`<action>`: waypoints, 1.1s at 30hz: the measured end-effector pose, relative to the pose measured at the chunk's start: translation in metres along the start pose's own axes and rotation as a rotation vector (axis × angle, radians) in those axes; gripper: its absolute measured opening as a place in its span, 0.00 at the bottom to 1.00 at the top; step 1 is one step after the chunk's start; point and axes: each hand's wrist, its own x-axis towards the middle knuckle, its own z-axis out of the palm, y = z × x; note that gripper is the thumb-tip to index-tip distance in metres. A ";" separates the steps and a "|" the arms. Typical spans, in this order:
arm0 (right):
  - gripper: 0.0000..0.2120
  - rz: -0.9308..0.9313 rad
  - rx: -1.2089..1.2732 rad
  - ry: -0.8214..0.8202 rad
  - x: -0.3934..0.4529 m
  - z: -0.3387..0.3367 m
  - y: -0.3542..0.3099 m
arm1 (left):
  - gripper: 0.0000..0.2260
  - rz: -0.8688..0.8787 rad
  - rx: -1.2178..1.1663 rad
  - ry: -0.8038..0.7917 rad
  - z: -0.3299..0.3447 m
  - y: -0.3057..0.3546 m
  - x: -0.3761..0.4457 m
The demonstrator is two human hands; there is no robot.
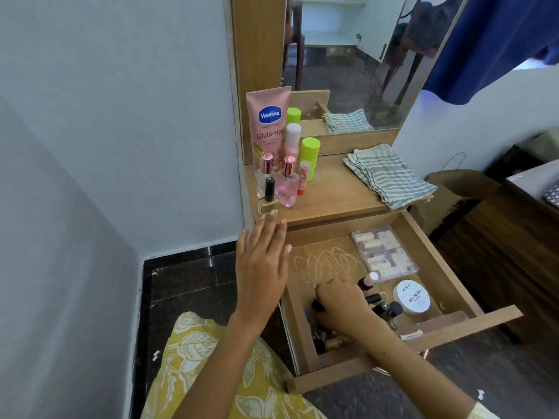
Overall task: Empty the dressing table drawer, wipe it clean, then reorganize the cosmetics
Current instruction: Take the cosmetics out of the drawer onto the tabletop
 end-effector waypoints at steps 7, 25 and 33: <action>0.03 0.047 0.743 0.378 0.006 -0.046 0.019 | 0.21 0.013 0.142 -0.193 0.006 -0.004 -0.005; 0.13 0.068 0.895 0.921 0.075 -0.079 0.005 | 0.23 -0.001 0.237 -0.162 0.011 0.003 -0.002; 0.09 -0.114 0.572 0.420 0.024 -0.034 0.024 | 0.24 -0.027 0.190 -0.200 0.006 0.004 -0.002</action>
